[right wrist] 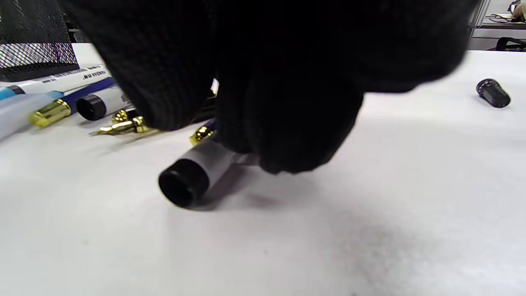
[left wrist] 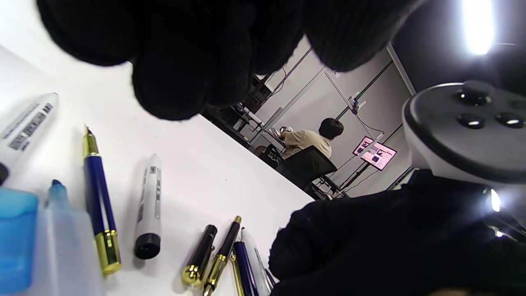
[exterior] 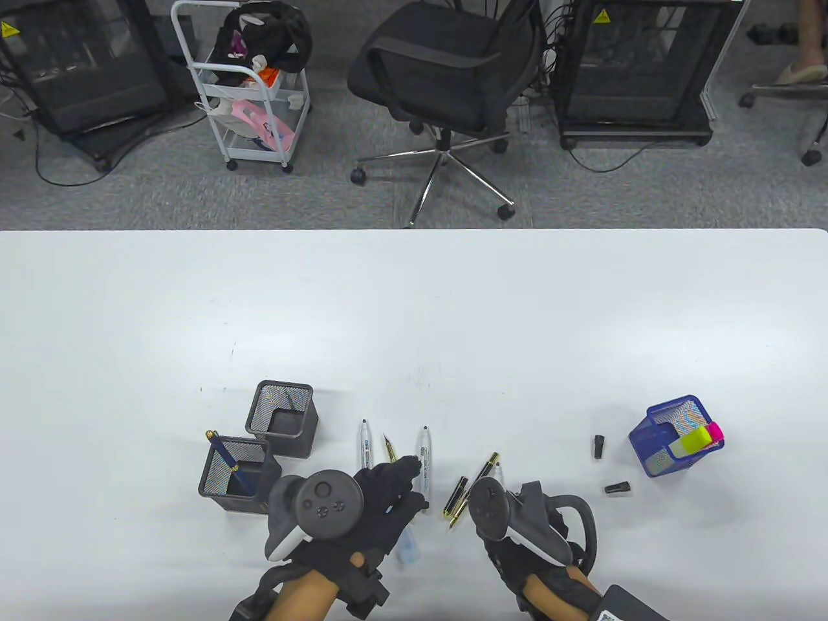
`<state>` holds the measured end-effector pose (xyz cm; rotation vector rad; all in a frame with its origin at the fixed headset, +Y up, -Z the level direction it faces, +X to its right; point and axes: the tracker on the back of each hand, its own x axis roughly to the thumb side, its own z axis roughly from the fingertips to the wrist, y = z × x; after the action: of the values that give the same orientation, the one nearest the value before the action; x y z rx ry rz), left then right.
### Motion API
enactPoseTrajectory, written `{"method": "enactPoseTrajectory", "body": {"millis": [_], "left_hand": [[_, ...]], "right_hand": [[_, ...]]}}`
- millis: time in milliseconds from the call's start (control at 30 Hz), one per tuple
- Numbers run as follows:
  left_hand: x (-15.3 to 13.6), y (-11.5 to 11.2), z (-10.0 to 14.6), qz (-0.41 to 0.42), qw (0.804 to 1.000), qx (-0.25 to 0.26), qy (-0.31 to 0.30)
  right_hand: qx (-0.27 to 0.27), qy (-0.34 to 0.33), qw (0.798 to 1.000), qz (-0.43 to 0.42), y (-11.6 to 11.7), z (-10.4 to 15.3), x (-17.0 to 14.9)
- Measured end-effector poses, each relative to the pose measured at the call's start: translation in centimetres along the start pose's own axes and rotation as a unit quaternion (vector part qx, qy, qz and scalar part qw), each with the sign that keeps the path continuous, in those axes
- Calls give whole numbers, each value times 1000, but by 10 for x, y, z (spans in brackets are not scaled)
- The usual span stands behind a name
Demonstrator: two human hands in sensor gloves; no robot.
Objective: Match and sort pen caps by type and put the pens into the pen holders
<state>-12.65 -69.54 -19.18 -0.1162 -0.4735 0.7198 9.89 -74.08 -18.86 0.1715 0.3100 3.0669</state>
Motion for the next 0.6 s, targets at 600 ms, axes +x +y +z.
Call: {"method": "enactPoseTrajectory", "body": {"millis": [600], "left_hand": [[0,-1,0,2,1000,-2,2]], "right_hand": [[4,25,999,41,11,-2,5]]}}
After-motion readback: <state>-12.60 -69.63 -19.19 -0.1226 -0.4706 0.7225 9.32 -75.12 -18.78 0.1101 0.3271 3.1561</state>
